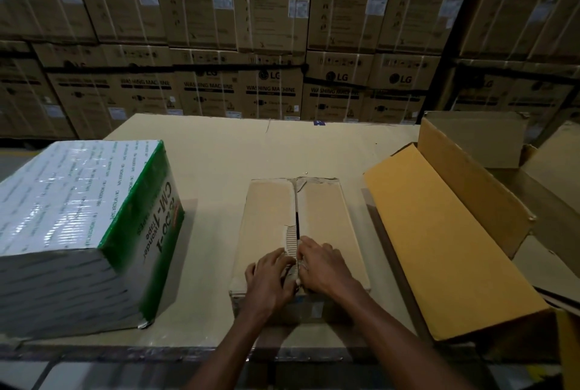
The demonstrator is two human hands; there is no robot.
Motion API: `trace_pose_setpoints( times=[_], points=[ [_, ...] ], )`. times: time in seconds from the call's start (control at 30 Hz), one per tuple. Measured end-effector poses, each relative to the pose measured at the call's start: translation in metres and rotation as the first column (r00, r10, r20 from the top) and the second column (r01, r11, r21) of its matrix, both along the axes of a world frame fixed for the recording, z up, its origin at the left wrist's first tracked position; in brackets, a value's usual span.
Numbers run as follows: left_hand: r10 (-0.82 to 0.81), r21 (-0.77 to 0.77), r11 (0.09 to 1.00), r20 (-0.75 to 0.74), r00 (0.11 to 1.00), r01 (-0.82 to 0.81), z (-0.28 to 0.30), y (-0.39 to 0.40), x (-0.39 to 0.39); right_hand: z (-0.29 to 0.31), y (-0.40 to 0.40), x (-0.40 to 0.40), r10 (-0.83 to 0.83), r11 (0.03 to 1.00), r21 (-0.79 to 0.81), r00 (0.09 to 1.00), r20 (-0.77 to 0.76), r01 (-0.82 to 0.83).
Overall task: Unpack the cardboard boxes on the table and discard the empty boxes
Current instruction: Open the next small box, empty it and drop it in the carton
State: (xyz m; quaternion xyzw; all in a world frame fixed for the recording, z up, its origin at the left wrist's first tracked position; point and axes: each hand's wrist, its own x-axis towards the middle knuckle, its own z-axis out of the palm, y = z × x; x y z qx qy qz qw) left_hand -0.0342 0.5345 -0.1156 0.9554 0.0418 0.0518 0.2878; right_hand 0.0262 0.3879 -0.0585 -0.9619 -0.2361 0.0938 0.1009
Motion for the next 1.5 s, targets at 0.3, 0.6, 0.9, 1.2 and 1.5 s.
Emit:
trace_pose_setpoints(
  times=[0.3,0.6,0.9,1.2,1.5],
  points=[
    [-0.081,0.016,0.996,-0.115,0.99,0.083,0.014,-0.004,0.0,0.054,-0.004,-0.004,-0.194,0.974,0.161,0.959,0.207,0.162],
    [-0.191,0.147,0.965,-0.175,0.966,0.218,0.034,-0.016,0.012,0.073,-0.124,0.03,-0.505,0.861,0.048,0.838,0.207,0.507],
    [-0.06,0.21,0.976,0.039,0.997,0.05,0.094,0.005,0.008,0.002,-0.141,0.025,-0.477,0.877,-0.083,0.879,-0.022,0.474],
    [0.371,0.462,0.823,0.006,0.929,-0.331,0.121,0.106,-0.009,-0.015,-0.126,0.021,-0.526,0.851,-0.019,0.85,-0.02,0.526],
    [0.428,0.378,0.88,-0.365,0.827,-0.289,0.043,0.113,-0.007,-0.024,-0.125,0.018,-0.525,0.847,0.073,0.85,-0.037,0.527]
  ],
)
